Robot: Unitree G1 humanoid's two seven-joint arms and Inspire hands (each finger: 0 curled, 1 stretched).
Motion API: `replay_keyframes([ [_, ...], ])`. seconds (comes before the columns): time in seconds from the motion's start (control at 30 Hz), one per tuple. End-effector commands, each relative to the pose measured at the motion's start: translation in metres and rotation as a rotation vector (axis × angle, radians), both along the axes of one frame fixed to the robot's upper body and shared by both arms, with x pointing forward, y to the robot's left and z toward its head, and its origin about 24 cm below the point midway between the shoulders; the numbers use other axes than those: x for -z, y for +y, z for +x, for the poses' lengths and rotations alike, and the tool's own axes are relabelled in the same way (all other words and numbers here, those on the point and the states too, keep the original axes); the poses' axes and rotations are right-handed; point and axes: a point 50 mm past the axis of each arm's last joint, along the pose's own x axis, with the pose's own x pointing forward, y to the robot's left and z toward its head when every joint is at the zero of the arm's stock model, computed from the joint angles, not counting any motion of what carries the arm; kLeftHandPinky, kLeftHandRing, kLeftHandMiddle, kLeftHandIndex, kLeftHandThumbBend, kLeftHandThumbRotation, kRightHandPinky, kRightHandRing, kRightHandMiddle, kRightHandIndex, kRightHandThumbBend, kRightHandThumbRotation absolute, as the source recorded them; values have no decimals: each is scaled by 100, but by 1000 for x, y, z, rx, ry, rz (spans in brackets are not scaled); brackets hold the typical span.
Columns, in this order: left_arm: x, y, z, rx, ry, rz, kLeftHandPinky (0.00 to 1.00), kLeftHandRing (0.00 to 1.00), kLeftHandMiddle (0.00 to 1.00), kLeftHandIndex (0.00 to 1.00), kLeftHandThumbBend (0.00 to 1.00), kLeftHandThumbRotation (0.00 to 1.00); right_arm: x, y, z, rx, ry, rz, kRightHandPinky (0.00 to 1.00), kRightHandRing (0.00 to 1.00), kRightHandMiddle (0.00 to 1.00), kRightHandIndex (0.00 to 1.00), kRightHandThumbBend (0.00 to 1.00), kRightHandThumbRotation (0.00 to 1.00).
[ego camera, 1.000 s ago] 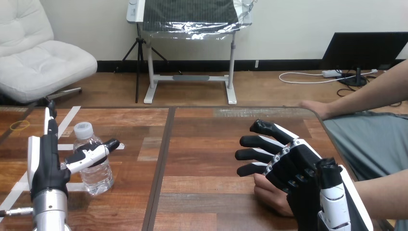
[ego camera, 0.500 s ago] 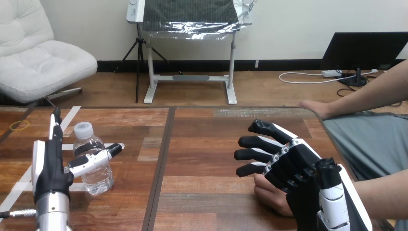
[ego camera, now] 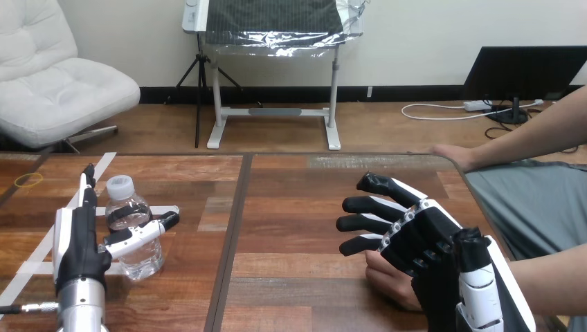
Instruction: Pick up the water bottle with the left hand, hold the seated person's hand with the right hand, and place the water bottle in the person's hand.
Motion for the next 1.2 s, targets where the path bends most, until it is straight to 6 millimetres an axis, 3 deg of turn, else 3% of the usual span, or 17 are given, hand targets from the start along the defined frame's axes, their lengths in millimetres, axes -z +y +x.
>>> replay_keyframes([
  [0.0, -27, -2, 27, 20, -87, 28, 97, 100, 100, 100, 98, 20, -11, 0, 9, 1, -85, 18, 60, 71, 75, 80, 53, 100],
  [0.77, -21, -6, 38, 9, -45, -77, 99, 100, 100, 100, 100, 20, -12, 0, 9, -4, -99, 19, 57, 70, 74, 79, 52, 100],
  [1.17, -18, -9, 43, -1, -32, -125, 95, 99, 100, 100, 100, 19, -12, 0, 8, 0, -101, 17, 55, 69, 73, 78, 52, 100],
])
